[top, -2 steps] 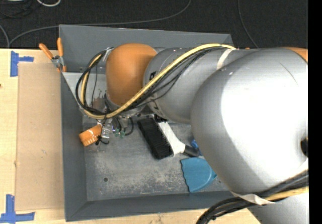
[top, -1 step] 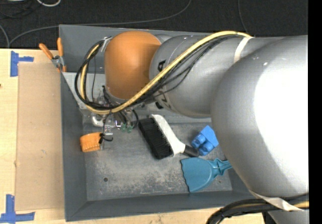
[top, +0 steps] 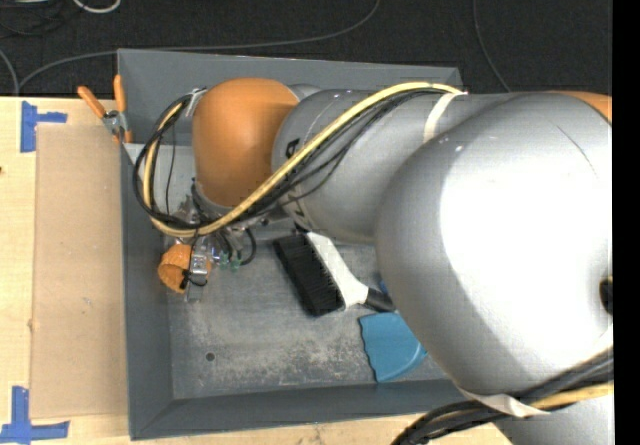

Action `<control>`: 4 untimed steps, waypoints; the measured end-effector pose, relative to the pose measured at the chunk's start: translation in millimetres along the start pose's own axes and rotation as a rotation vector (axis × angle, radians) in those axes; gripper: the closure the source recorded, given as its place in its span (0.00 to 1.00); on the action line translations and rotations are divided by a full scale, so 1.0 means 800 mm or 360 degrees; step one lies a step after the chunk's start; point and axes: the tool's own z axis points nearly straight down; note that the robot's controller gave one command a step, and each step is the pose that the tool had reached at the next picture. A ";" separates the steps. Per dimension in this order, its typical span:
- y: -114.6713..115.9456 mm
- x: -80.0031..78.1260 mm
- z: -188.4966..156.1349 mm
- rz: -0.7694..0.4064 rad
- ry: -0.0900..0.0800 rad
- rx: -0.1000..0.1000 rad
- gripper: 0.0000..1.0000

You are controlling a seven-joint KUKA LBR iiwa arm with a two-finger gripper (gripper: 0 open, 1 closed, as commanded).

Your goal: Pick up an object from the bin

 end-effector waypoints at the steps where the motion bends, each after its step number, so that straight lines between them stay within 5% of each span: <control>1: -0.007 0.030 0.037 -0.0917 -0.0011 0.0004 0.00; 2: 0.000 -0.004 0.035 -0.0149 -0.0004 0.0002 1.00; 4: -0.002 0.000 0.007 -0.0147 0.0016 0.0009 1.00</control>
Offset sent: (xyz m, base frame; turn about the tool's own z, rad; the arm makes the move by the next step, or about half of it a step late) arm 0.0024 0.0009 -0.0280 -0.0939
